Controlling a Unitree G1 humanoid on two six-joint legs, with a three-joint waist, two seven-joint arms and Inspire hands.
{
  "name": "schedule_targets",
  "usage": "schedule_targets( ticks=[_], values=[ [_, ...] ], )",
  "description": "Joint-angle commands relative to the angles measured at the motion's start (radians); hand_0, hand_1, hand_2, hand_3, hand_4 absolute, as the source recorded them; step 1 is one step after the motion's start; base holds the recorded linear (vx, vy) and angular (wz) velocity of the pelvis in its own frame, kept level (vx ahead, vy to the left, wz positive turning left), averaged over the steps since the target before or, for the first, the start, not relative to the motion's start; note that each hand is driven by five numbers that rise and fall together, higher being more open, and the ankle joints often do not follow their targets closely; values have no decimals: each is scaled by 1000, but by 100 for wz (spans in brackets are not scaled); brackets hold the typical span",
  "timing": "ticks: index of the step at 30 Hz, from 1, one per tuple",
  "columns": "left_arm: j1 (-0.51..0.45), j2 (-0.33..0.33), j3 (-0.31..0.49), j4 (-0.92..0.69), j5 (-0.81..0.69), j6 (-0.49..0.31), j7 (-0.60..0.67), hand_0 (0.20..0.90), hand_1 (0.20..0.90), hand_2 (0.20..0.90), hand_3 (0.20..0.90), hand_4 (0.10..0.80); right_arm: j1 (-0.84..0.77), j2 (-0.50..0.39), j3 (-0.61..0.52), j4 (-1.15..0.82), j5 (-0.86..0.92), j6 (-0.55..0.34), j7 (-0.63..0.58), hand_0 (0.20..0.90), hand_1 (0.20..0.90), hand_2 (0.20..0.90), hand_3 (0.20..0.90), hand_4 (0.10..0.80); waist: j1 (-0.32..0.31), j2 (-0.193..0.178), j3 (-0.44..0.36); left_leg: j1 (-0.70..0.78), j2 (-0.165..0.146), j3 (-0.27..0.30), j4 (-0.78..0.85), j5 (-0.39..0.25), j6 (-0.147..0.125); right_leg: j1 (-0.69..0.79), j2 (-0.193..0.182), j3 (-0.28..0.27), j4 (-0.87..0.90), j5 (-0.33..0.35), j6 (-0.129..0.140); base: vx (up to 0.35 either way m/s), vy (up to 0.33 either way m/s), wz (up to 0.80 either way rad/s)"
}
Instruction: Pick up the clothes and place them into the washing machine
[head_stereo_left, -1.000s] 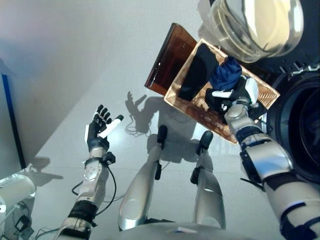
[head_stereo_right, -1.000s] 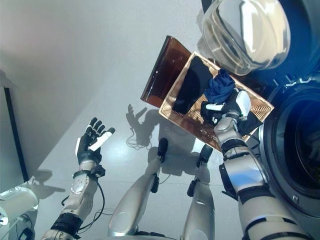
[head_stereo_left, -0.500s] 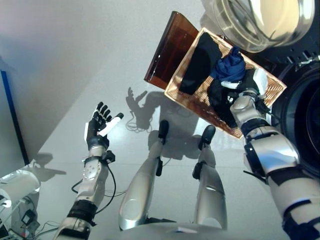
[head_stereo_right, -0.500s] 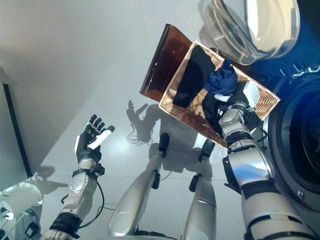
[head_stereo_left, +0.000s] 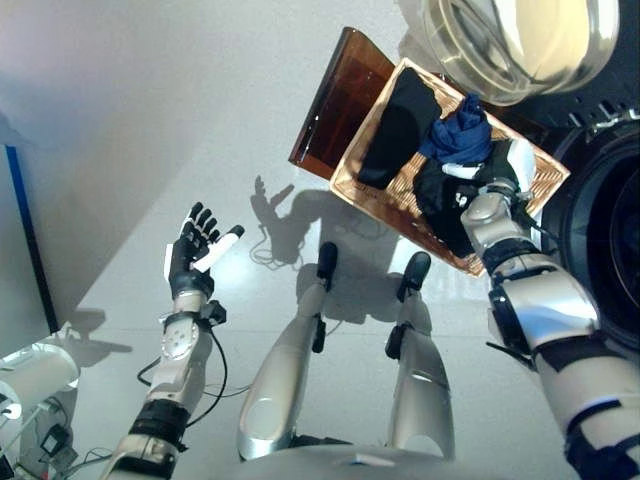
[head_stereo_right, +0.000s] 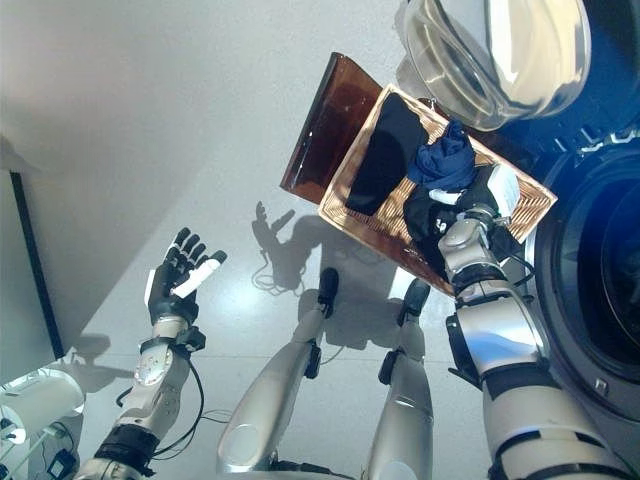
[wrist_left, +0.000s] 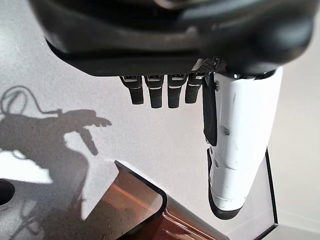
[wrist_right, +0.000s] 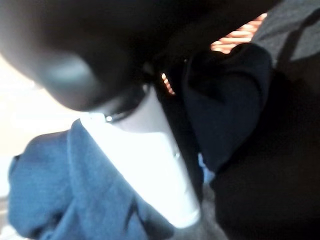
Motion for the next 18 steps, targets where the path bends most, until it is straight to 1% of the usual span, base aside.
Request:
schedule_targets(
  ticks=[1,7,9,12,13,18],
  values=[
    [73,51,80,-72,27,-85,19,900,900,900,900,800,71,-40,31,-51,41,-49,-55,200,200,200,200,300,-24,-21,-74,-36,-24,20,72,-70,-71,18,-24,22,9,-21,30,17,-35,-5],
    [71,37,110,-18,25,-78,29,900,900,900,900,800,218,-19,3,-204,63,-96,-44,200,200,200,200,300,-59,-55,-92,-6,-17,25,81,-81,-70,50,-15,26,6,-21,28,13,-42,-7],
    [79,28,126,-1,26,-74,29,900,900,900,900,800,320,-20,-23,-313,67,-121,-34,200,200,200,200,300,-78,-69,-94,15,-12,24,87,-89,-71,76,-12,23,7,-27,26,7,-56,-2],
    [79,24,131,3,25,-73,27,900,900,900,900,800,354,-17,-34,-348,79,-132,-28,200,200,200,200,300,-84,-74,-99,17,-12,23,86,-86,-70,79,-12,23,6,-25,26,7,-27,-3],
    [84,18,143,9,25,-71,26,900,900,900,900,800,436,-8,-68,-436,122,-165,-9,200,200,200,200,300,-96,-83,-101,40,-6,24,85,-92,-71,100,-8,24,6,-31,25,25,-43,-7],
    [83,5,162,50,19,-73,21,900,900,900,900,800,584,4,-131,-565,188,-230,32,200,200,200,200,300,-118,-99,-110,79,1,27,69,-88,-74,135,-1,22,-6,-35,25,16,-36,-6]
  ],
)
